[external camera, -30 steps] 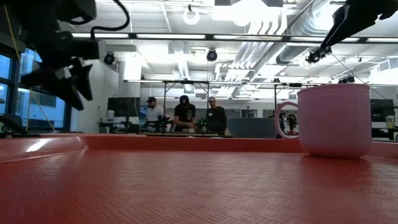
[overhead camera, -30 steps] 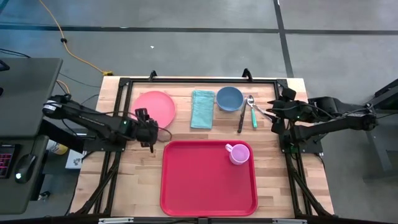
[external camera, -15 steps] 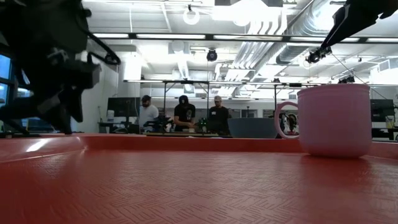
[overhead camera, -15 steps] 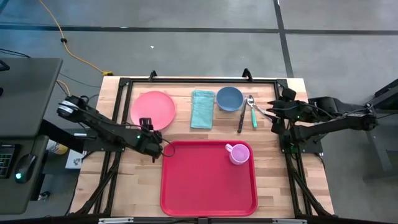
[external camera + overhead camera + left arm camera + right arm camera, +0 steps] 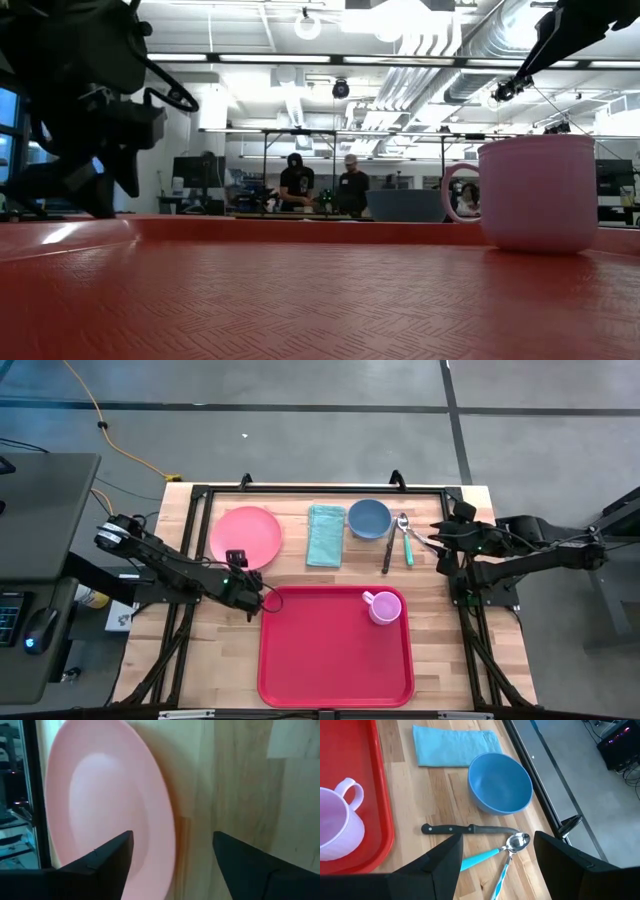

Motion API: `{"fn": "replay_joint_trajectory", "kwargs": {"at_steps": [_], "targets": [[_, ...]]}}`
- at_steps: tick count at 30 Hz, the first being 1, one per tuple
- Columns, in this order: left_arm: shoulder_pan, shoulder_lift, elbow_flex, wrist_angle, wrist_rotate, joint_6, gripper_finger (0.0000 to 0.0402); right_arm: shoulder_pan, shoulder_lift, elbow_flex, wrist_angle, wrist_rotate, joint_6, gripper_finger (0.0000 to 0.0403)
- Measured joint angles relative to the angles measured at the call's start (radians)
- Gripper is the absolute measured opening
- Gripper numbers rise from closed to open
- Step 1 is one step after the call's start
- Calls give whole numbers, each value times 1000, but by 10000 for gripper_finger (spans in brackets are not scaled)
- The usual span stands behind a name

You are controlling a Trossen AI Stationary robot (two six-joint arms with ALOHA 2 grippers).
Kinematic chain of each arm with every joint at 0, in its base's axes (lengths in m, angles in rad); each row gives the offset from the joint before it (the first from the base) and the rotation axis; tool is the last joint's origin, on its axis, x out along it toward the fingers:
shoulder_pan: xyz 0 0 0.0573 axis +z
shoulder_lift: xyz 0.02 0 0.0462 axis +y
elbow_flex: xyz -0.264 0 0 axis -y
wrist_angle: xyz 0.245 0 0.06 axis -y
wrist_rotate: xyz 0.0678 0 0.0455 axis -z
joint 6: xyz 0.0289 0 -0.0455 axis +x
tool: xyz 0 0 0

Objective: Set up tray
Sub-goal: Put the pink plate on the red tray

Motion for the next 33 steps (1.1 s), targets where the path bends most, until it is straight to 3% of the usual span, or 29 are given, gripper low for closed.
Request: {"fn": "replay_joint_trajectory", "kwargs": {"at_steps": [33], "targets": [[1, 62, -115, 119, -138, -112, 314, 0, 0, 0, 2, -5, 2, 225]]}}
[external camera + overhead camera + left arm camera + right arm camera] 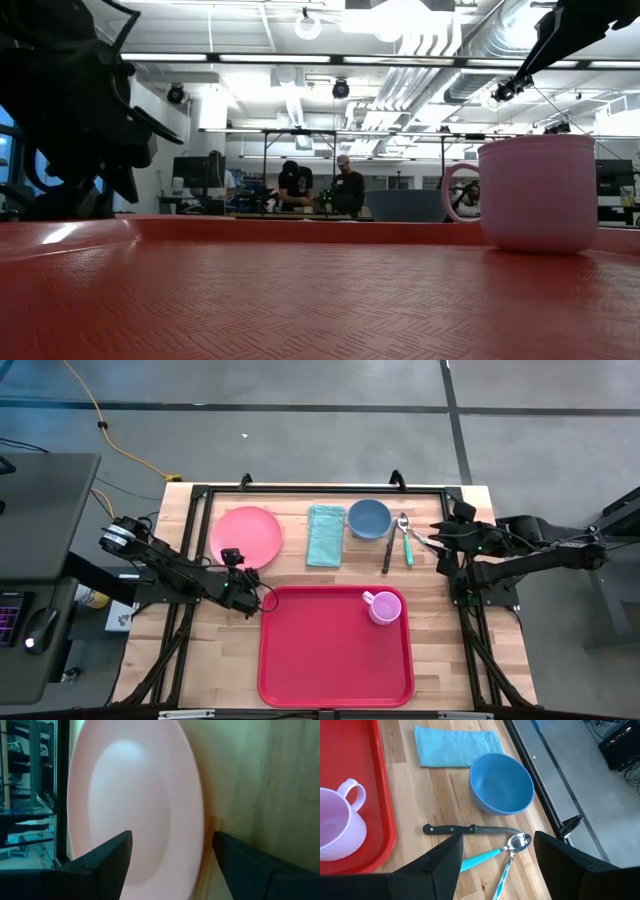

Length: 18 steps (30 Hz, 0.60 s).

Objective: Set up tray
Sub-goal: Put the pink plate on the red tray

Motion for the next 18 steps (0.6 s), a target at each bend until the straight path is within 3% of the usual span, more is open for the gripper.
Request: {"fn": "replay_joint_trajectory", "kwargs": {"at_steps": [11, 18], "targets": [[0, 1, -18, 31, -28, -1, 313, 0, 0, 0, 4, 0, 0, 225], [0, 3, -20, 37, -37, -1, 283, 0, 0, 0, 8, 0, 0, 225]]}}
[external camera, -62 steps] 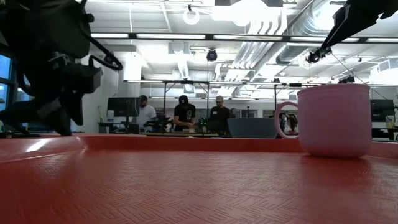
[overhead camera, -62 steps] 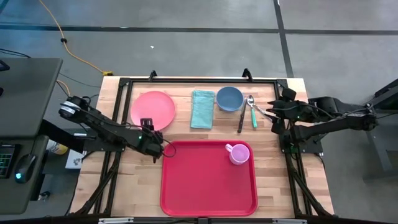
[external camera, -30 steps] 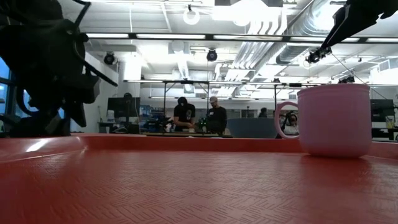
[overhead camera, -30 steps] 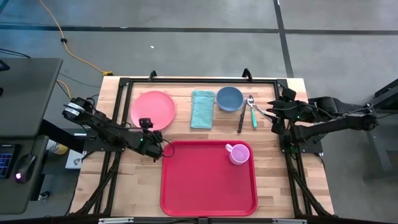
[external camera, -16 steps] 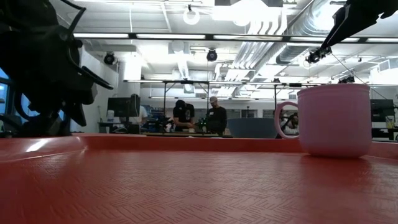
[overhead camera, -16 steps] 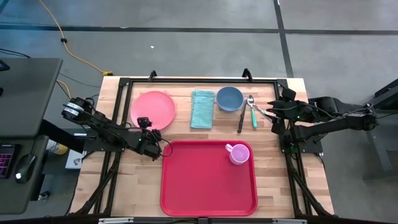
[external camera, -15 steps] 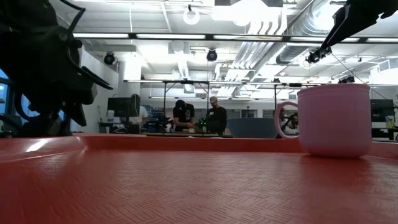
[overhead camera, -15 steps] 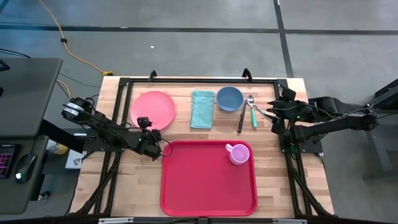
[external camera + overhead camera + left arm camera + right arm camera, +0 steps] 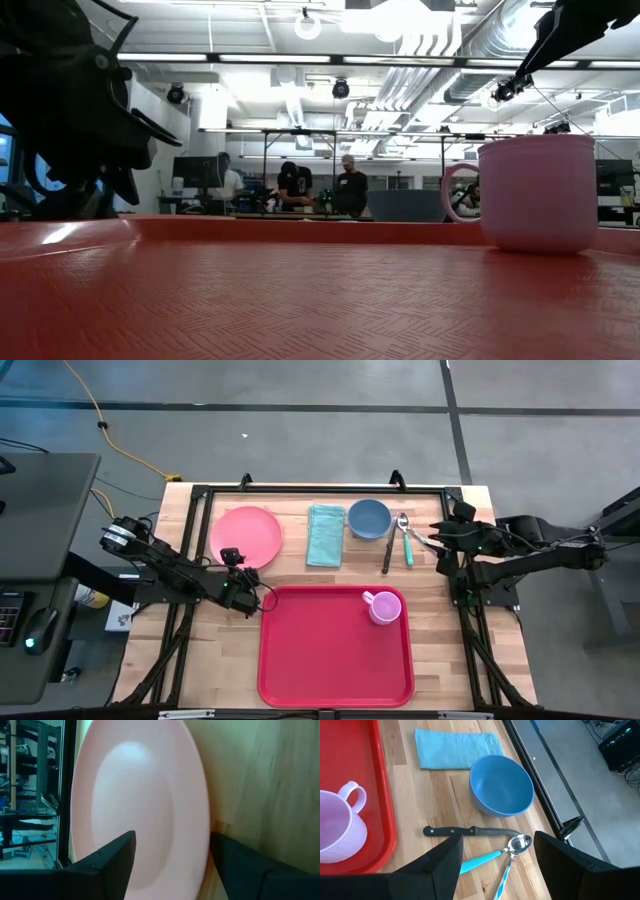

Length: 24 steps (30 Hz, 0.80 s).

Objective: Set up tray
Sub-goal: Put the pink plate on the red tray

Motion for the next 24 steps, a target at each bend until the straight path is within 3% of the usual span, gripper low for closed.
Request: {"fn": "replay_joint_trajectory", "kwargs": {"at_steps": [16, 20, 24], "targets": [[101, -3, -45, 114, -11, 97, 271, 0, 0, 0, -2, -10, -3, 224], [101, -3, -45, 122, 3, 102, 248, 0, 0, 0, -2, -10, -3, 224], [102, -2, -45, 129, 27, 98, 195, 0, 0, 0, -2, -10, -3, 224]]}}
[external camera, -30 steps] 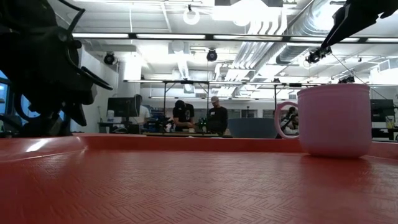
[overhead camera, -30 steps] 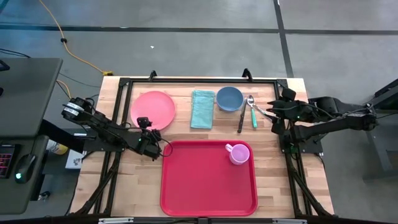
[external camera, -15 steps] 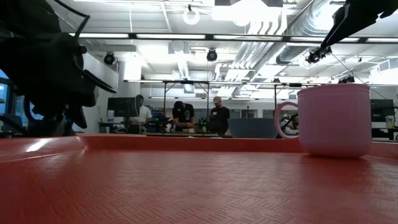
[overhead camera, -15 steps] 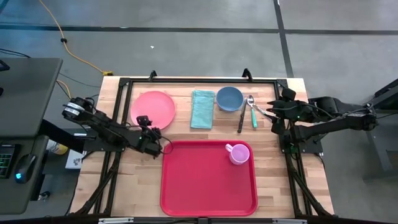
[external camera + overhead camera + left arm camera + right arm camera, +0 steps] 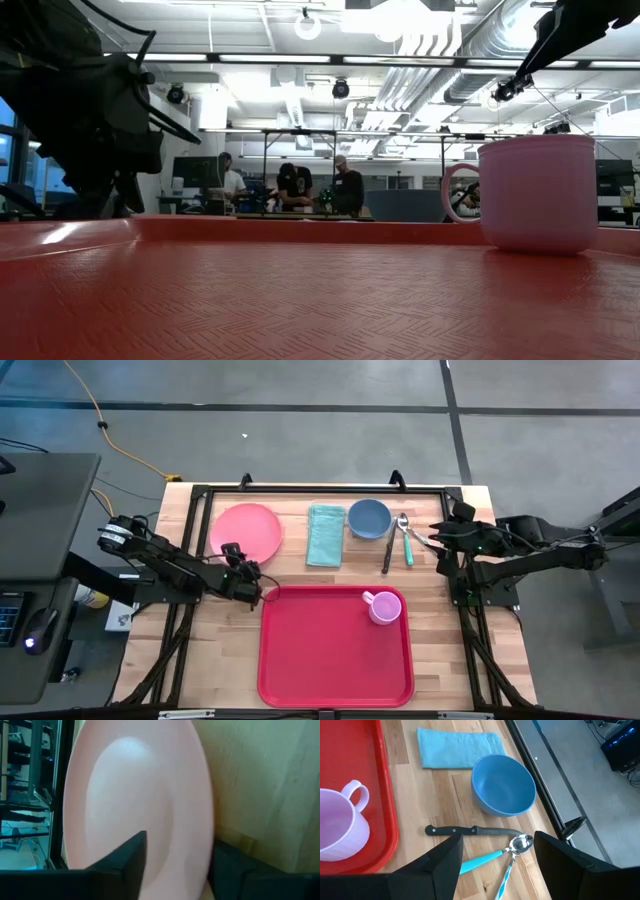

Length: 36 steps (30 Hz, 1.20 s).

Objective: Set up tray
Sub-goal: Put the pink plate on the red tray

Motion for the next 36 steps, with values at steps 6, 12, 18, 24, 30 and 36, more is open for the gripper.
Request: {"fn": "replay_joint_trajectory", "kwargs": {"at_steps": [6, 12, 18, 24, 30, 36], "targets": [[0, 0, 0, 5, 15, -1, 73, 0, 0, 0, 0, -11, 2, 224], [0, 1, 1, 7, 45, 43, 16, 1, 0, 0, 0, -15, 3, 224], [-3, 1, 1, 7, 35, 47, 14, 1, 0, 0, 0, -26, 5, 224], [-5, 4, 36, -55, 19, 65, 14, 1, 0, 0, 0, -27, 11, 224], [-5, 5, 144, -209, -30, 96, 14, 1, 0, 0, 0, -36, 11, 224], [-5, 4, 233, -293, -100, 133, 14, 1, 0, 0, 0, -37, 9, 224]]}}
